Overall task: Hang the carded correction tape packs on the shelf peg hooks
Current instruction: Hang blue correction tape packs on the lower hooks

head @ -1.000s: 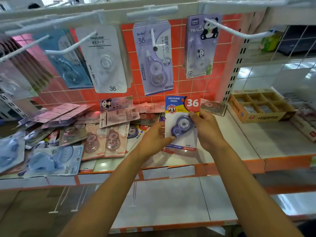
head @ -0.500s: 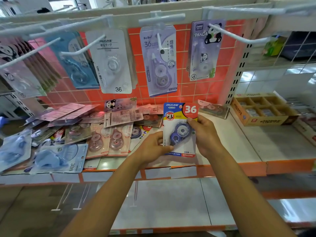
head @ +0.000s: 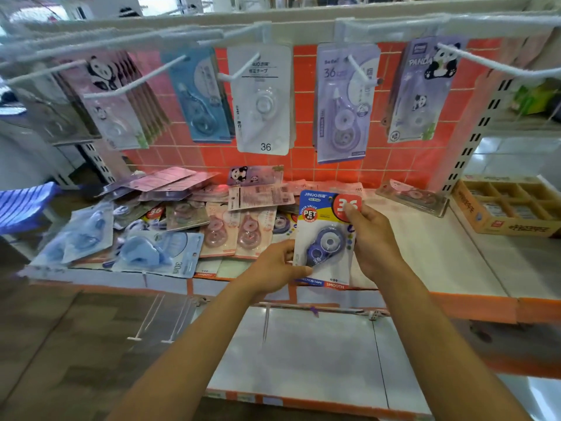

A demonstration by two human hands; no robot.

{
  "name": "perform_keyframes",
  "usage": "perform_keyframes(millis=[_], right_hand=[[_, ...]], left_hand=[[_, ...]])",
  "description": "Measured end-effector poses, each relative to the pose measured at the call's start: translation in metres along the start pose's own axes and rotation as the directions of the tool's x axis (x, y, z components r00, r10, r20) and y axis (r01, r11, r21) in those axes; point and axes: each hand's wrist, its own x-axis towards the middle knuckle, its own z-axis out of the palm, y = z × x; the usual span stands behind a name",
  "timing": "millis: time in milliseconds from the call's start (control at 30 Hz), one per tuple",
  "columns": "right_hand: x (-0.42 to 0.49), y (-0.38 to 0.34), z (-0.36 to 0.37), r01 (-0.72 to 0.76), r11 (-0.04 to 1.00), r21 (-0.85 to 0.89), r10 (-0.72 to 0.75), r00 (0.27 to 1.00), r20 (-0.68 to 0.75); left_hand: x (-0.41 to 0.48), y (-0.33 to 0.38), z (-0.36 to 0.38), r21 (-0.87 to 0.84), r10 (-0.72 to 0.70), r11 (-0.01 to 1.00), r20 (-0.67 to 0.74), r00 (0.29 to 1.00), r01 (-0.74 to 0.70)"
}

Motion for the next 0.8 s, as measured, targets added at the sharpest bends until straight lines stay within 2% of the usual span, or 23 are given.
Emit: perform_keyframes(millis=[300,567,800], right_hand=[[-0.047,0.014,0.081,0.028,0.999,-0.034,-0.027,0.999,0.024],[-0.11,0.049,0.151,-0.015,0.996,-0.093,0.013,1.0,-0.022],[-0.167,0.095,0.18,-0.1,0.977,-0.191,0.088,0.994,-0.067]], left_hand=[[-0.061,-0.04,-0.065,-0.014,-0.039,0.999,-0.03,0.999,0.039],[-0.123,-0.086,-0.118,0.037,-0.07,0.997,-0.032,0.997,0.071],[-0.176,-0.144,-0.138,-0.015,-0.132,0.991,0.018,0.991,0.132]])
